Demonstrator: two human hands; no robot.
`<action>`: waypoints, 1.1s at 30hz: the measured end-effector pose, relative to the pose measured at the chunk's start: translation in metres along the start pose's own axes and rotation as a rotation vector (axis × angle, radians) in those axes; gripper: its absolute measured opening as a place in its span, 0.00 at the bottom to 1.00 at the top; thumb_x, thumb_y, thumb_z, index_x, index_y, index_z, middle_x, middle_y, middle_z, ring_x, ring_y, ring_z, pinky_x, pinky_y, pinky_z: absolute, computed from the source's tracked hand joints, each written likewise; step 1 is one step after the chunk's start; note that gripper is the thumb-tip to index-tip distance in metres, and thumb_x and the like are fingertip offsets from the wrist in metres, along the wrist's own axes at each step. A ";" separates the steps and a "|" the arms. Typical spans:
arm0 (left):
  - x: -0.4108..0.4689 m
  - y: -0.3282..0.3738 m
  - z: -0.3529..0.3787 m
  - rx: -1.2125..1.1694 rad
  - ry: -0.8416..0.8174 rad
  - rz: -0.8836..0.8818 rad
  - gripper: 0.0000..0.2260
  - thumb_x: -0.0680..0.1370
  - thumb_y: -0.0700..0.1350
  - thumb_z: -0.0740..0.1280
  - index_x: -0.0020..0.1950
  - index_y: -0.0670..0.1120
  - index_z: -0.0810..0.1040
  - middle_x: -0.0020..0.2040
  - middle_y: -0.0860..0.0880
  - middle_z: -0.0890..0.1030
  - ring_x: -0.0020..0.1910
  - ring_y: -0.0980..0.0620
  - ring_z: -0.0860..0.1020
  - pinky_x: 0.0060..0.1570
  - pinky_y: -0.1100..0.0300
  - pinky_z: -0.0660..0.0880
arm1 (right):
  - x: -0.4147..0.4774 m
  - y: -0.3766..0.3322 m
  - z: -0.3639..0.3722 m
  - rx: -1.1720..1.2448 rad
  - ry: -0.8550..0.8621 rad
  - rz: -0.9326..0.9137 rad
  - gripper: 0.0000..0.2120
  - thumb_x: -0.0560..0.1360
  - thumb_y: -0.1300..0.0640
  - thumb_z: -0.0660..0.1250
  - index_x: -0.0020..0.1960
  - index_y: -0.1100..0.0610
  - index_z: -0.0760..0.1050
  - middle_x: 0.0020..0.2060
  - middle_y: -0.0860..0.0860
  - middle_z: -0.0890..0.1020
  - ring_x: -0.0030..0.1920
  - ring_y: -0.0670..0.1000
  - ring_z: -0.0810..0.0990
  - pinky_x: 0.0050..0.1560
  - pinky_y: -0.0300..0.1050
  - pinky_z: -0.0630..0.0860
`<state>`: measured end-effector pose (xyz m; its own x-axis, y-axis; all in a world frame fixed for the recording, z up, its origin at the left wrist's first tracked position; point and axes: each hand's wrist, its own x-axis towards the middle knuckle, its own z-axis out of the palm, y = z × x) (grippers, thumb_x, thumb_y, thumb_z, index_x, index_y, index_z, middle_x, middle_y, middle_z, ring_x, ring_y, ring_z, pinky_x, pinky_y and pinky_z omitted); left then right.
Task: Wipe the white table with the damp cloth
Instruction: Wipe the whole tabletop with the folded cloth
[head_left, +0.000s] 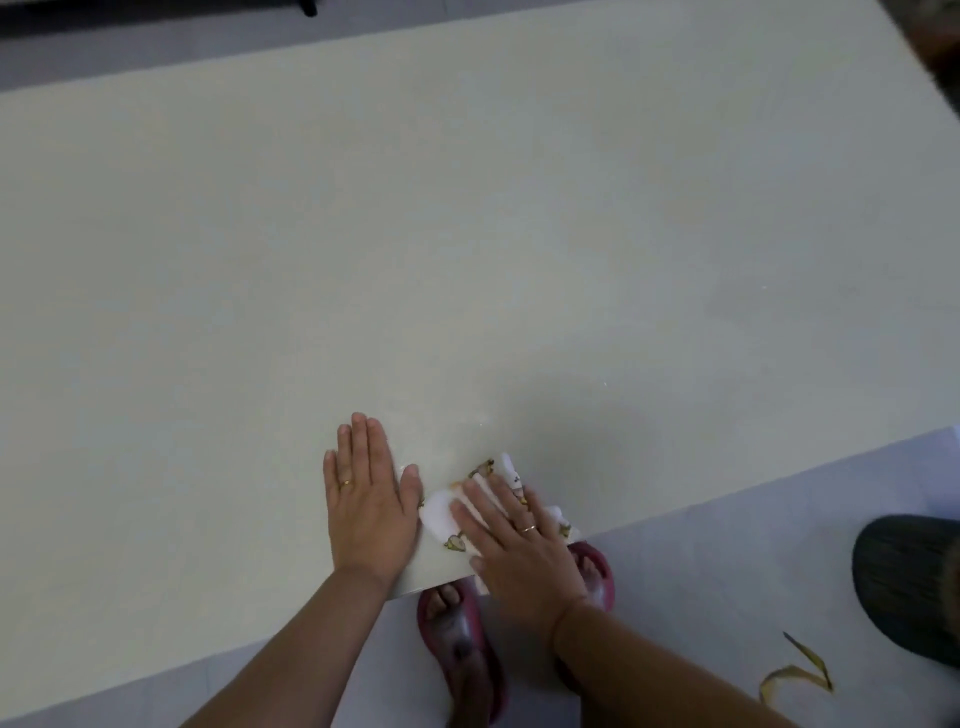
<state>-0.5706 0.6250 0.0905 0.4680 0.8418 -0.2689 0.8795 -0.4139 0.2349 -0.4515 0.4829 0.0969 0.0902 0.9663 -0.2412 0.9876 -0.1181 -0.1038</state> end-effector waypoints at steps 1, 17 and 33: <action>0.003 0.008 -0.001 -0.001 0.009 0.024 0.32 0.77 0.58 0.39 0.77 0.42 0.41 0.78 0.46 0.41 0.75 0.52 0.36 0.73 0.55 0.33 | -0.001 0.018 -0.001 -0.039 -0.008 -0.042 0.27 0.74 0.48 0.56 0.73 0.50 0.63 0.73 0.50 0.64 0.74 0.54 0.61 0.69 0.57 0.57; 0.044 0.104 0.030 0.047 0.080 0.005 0.30 0.79 0.57 0.42 0.77 0.43 0.45 0.78 0.45 0.46 0.76 0.52 0.41 0.74 0.54 0.37 | -0.005 0.122 0.005 -0.008 0.122 -0.050 0.19 0.76 0.45 0.57 0.64 0.49 0.71 0.67 0.51 0.74 0.69 0.56 0.68 0.68 0.57 0.59; 0.042 0.110 0.030 0.062 0.079 -0.027 0.31 0.78 0.57 0.41 0.78 0.44 0.44 0.78 0.49 0.43 0.76 0.53 0.39 0.74 0.56 0.36 | -0.005 0.159 -0.001 -0.119 0.056 -0.241 0.28 0.78 0.43 0.51 0.75 0.51 0.57 0.75 0.51 0.61 0.75 0.56 0.56 0.71 0.61 0.55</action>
<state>-0.4513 0.6043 0.0775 0.4380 0.8767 -0.1987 0.8964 -0.4094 0.1698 -0.2952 0.4601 0.0829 -0.1460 0.9747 -0.1694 0.9892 0.1418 -0.0370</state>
